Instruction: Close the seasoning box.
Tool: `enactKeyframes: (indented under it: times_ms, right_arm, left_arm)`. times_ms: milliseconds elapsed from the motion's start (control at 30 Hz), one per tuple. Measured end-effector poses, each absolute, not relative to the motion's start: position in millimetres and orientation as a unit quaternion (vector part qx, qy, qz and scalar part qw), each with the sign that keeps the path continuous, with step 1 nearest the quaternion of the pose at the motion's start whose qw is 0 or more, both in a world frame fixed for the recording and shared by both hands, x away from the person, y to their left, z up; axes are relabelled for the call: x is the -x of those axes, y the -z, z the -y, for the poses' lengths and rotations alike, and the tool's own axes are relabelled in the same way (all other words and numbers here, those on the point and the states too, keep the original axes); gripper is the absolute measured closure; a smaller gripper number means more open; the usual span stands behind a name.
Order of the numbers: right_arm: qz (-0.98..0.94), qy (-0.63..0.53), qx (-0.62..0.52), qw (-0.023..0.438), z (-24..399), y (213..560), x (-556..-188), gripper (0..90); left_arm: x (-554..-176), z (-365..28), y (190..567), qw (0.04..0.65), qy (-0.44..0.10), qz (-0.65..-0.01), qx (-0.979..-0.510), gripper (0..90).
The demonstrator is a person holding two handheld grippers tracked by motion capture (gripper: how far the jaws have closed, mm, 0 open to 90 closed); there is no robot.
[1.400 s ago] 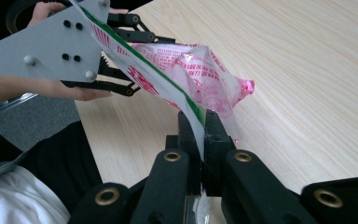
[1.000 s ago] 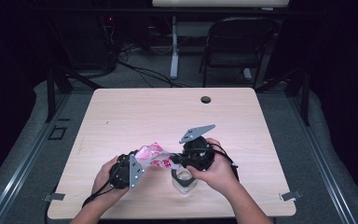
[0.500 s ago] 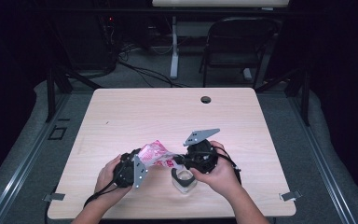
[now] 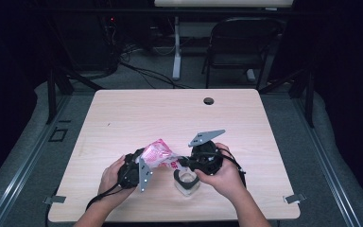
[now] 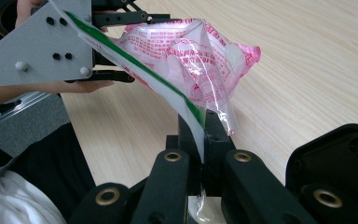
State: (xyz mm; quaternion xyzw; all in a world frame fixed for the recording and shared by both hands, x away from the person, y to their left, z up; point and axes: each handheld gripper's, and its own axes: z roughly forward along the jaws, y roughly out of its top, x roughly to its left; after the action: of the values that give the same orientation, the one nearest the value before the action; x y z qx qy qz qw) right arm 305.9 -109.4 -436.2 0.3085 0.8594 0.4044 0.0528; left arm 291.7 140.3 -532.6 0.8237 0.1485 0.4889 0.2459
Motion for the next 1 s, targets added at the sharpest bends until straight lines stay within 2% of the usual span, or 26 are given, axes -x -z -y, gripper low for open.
enactKeyframes:
  times_ms: [1000]
  right_arm:
    - [-0.867, -0.371, -0.330, 0.038, 118.2, 449.8, -303.9, 89.7]
  left_arm:
    - [-288.8, -127.9, 529.0, 0.207, -0.549, -0.099, -0.803, 66.4]
